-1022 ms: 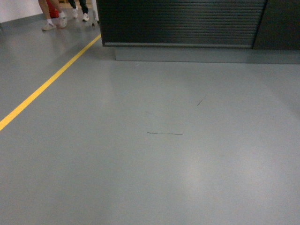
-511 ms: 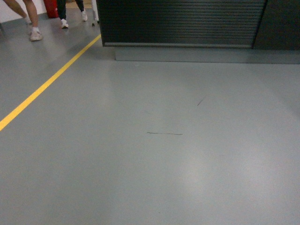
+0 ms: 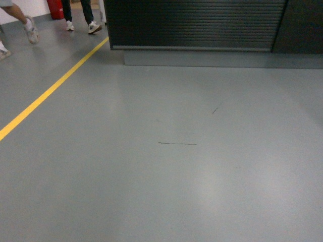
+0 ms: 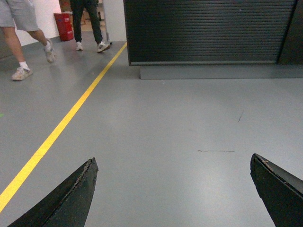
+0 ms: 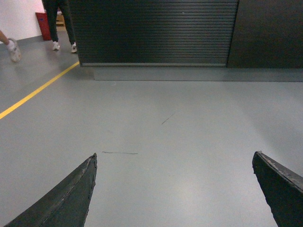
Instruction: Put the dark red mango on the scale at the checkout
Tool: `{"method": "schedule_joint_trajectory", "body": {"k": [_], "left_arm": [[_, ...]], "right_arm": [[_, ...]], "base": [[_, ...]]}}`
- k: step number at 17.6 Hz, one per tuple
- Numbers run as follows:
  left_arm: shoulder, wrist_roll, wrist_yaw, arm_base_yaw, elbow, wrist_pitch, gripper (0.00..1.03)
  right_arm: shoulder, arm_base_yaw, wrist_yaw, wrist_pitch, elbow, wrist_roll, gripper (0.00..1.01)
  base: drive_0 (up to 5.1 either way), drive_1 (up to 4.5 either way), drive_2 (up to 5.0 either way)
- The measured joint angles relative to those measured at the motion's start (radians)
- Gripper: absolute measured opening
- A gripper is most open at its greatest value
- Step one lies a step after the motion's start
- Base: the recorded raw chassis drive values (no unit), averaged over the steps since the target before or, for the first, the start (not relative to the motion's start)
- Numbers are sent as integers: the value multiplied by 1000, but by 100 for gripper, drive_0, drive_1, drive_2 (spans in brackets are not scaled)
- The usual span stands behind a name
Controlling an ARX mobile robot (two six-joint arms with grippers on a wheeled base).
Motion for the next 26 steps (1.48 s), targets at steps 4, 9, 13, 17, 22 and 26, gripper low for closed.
{"method": "schedule_joint_trajectory", "body": {"k": [4,9,13,17,22,26], "left_arm": [[0,0,0,0,0,0,98],[0,0,0,0,0,0,98],[0,0,0,0,0,0,98],[0,0,0,0,0,0,98],[0,0,0,0,0,0,98],[0,0,0,0,0,0,98]], "right_arm": [[0,0,0,0,0,0,98],[0,0,0,0,0,0,98],[0,0,0,0,0,0,98],[0,0,0,0,0,0,98],[0,0,0,0,0,0,98],[0,0,0,1,0,0,98]], "base": [[0,0,0],[0,19,-18],[1,161,-160],[1,270,-269],[4,274,-266],[2,272,-267]]}}
